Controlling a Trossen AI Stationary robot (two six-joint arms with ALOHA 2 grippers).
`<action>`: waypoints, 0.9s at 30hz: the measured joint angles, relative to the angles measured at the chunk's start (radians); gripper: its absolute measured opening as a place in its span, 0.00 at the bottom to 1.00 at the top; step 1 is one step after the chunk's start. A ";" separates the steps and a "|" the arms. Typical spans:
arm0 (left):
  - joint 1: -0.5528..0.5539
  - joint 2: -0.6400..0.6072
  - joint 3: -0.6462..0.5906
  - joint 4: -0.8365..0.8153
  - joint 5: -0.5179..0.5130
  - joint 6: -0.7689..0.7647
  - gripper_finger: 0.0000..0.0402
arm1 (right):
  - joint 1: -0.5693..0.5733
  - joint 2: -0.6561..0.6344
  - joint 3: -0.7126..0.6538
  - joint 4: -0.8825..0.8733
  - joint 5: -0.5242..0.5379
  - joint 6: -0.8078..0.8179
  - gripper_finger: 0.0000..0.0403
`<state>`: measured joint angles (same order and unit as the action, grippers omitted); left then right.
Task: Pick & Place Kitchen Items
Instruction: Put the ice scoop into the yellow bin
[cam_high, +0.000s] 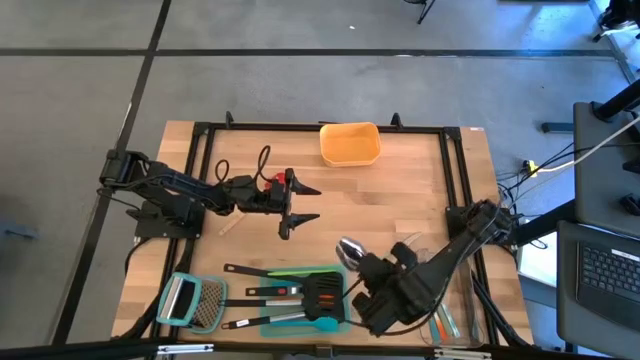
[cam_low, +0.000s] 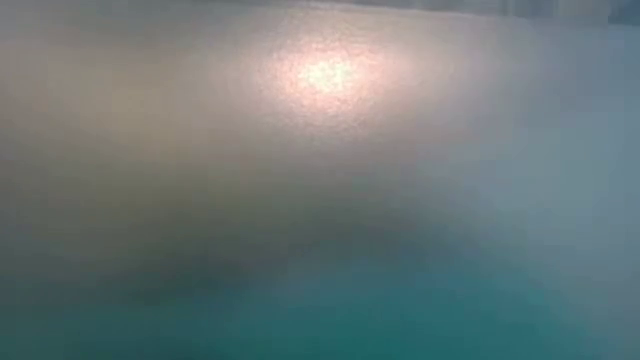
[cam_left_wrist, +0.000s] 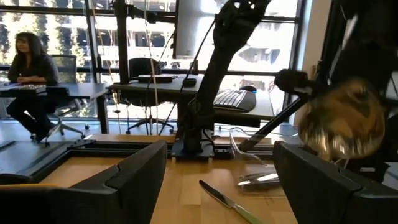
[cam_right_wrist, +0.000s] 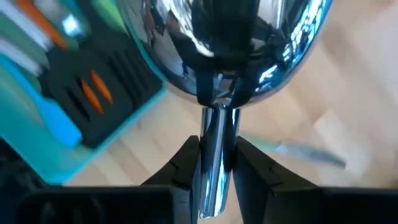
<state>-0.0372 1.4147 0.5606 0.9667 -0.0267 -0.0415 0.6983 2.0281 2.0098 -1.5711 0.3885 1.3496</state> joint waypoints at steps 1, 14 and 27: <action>0.000 0.000 0.000 -0.005 0.000 0.001 0.72 | 0.000 -0.014 0.000 -0.001 0.033 0.001 0.17; 0.000 0.000 0.000 0.027 0.165 -0.123 0.72 | -0.030 -0.123 0.000 0.101 0.549 -0.311 0.17; -0.115 0.000 0.000 0.187 0.236 0.023 0.72 | -0.049 -0.122 -0.072 0.629 0.812 -0.860 0.17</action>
<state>-0.1521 1.4147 0.5606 1.1533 0.2092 -0.0186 0.6491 1.9060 1.9378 -0.9421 1.2008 0.4894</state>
